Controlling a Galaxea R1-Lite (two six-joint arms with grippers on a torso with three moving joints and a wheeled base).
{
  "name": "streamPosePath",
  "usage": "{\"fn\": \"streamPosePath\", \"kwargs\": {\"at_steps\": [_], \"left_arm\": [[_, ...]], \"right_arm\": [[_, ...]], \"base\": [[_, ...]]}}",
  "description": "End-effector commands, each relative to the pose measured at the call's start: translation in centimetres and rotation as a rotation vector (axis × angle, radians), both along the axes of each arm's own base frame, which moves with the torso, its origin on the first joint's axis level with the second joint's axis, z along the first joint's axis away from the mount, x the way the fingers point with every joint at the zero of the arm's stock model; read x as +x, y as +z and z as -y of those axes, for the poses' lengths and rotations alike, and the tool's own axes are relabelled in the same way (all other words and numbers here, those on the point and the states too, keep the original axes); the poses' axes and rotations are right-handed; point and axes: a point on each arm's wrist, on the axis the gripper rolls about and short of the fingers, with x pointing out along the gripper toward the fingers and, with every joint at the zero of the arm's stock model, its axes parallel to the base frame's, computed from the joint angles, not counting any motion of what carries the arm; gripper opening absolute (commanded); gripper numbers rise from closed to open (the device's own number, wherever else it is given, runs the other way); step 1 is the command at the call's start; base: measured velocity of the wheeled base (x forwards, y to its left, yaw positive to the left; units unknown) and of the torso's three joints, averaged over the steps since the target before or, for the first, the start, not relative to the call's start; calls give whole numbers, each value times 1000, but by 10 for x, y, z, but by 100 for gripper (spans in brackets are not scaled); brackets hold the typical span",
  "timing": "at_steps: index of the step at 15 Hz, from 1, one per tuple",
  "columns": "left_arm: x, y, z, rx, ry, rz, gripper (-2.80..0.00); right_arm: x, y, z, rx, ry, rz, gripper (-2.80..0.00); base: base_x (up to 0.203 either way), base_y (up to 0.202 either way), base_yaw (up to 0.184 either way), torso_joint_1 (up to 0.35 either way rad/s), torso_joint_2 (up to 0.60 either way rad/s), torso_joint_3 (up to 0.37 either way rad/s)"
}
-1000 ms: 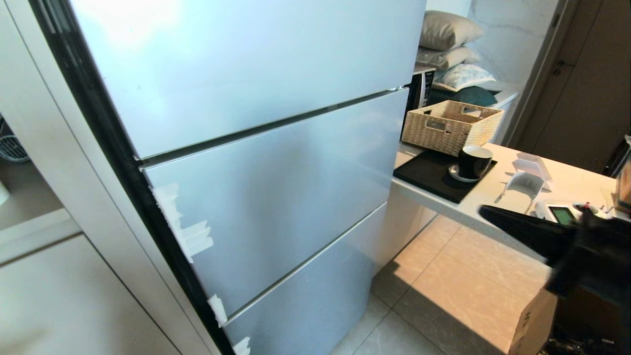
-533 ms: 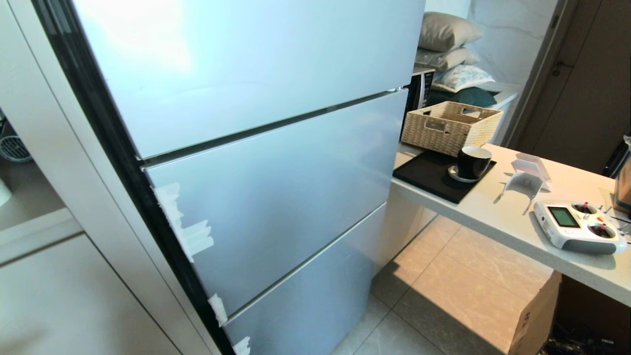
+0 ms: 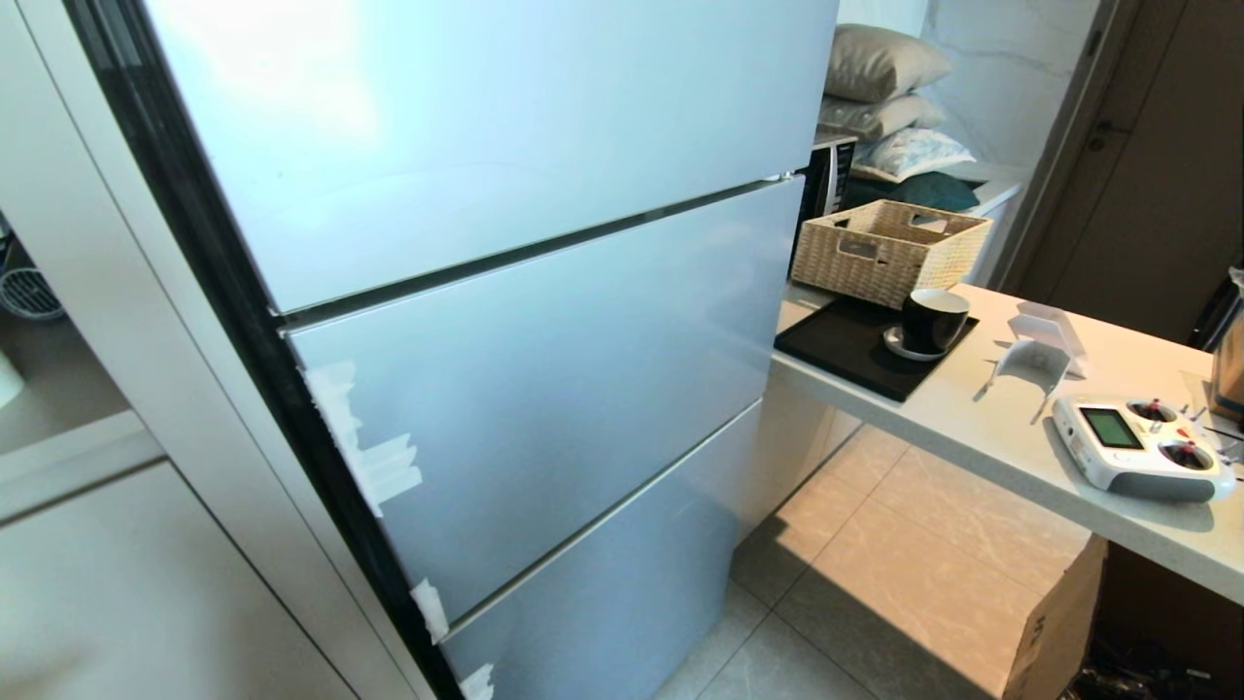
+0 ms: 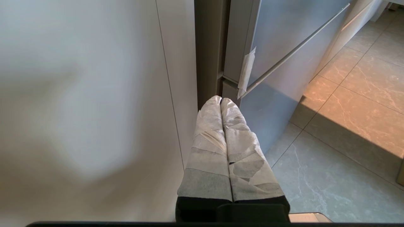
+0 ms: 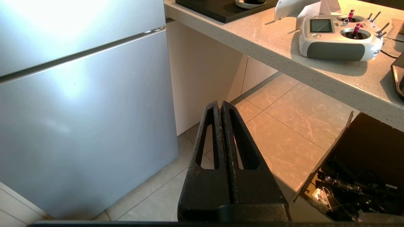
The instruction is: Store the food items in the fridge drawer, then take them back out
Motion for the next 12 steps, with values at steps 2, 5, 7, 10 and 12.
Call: {"fn": "streamPosePath", "kwargs": {"at_steps": [2,5,7,10,12], "left_arm": [[0,0,0,0,-1,-1,-280],[0,0,0,-1,1,-1,-280],[0,0,0,0,-1,-1,-280],[0,0,0,0,0,-1,-280],[0,0,0,-1,1,-1,-280]], "right_arm": [[-1,0,0,-1,0,7,-280],[0,-1,0,-3,1,6,-280],[0,-1,0,-5,2,6,-280],[-1,0,0,-4,2,7,-280],[0,-1,0,-4,2,6,-280]], "base": [[0,0,0,0,0,0],[0,0,0,0,0,0],[0,0,0,0,0,0],[0,0,0,0,0,0],[0,0,0,0,0,0]]}}
